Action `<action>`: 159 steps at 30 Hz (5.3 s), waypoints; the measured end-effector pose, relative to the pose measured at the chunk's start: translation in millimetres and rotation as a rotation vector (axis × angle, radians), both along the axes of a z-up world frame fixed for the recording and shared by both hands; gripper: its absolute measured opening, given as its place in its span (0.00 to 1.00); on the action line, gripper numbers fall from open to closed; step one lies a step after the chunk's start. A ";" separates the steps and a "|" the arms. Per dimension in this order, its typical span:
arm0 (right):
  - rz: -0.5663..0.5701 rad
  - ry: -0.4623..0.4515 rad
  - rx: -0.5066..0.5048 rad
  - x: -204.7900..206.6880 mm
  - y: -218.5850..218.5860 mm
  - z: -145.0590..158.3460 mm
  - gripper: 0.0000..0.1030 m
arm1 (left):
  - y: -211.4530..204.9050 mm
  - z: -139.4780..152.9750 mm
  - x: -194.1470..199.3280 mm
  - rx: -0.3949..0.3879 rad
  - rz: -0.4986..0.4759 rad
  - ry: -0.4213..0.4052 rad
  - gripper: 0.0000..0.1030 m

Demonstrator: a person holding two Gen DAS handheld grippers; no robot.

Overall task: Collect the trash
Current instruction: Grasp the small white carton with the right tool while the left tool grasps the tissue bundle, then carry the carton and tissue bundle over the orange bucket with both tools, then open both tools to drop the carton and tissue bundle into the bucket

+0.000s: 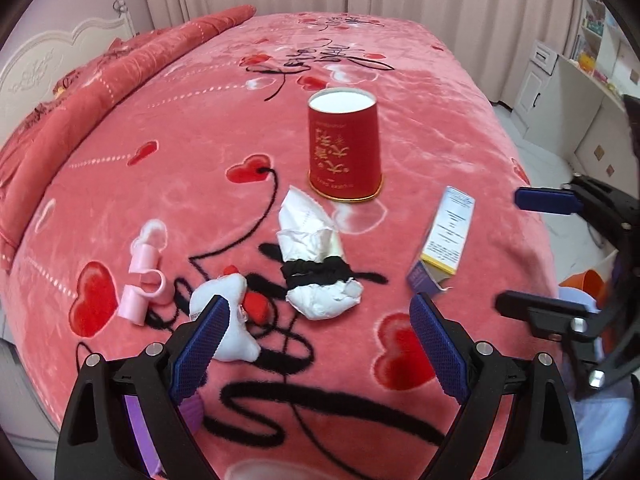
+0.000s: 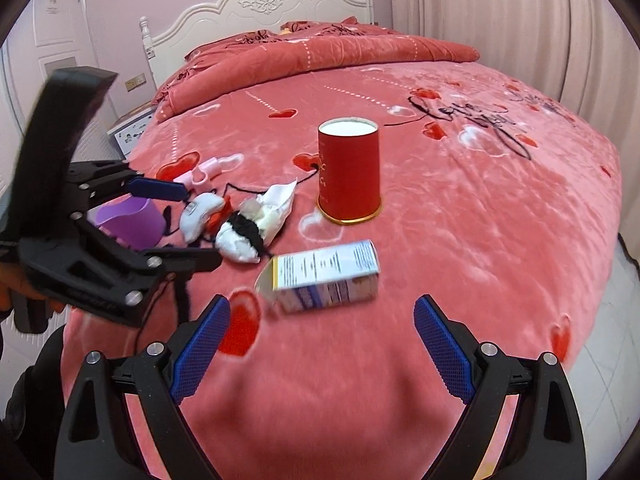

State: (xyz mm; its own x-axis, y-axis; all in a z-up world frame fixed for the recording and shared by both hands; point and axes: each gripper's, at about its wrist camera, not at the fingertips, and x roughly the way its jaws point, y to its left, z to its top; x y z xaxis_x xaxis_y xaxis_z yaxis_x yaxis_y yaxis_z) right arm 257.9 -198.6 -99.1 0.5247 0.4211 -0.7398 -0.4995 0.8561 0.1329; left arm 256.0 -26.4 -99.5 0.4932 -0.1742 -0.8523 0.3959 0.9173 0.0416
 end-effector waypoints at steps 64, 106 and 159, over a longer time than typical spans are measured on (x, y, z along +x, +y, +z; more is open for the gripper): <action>0.074 -0.015 0.092 -170.4 -54.8 41.7 0.68 | -57.2 29.1 -168.2 -0.102 -0.186 0.051 0.43; -0.757 0.006 0.090 -343.9 -434.5 0.4 0.68 | -423.1 -23.1 -203.6 -0.038 -0.936 0.164 0.43; -0.731 0.072 0.123 -310.7 -409.0 -10.5 0.80 | -395.6 -26.7 -181.6 0.000 -0.787 0.146 0.82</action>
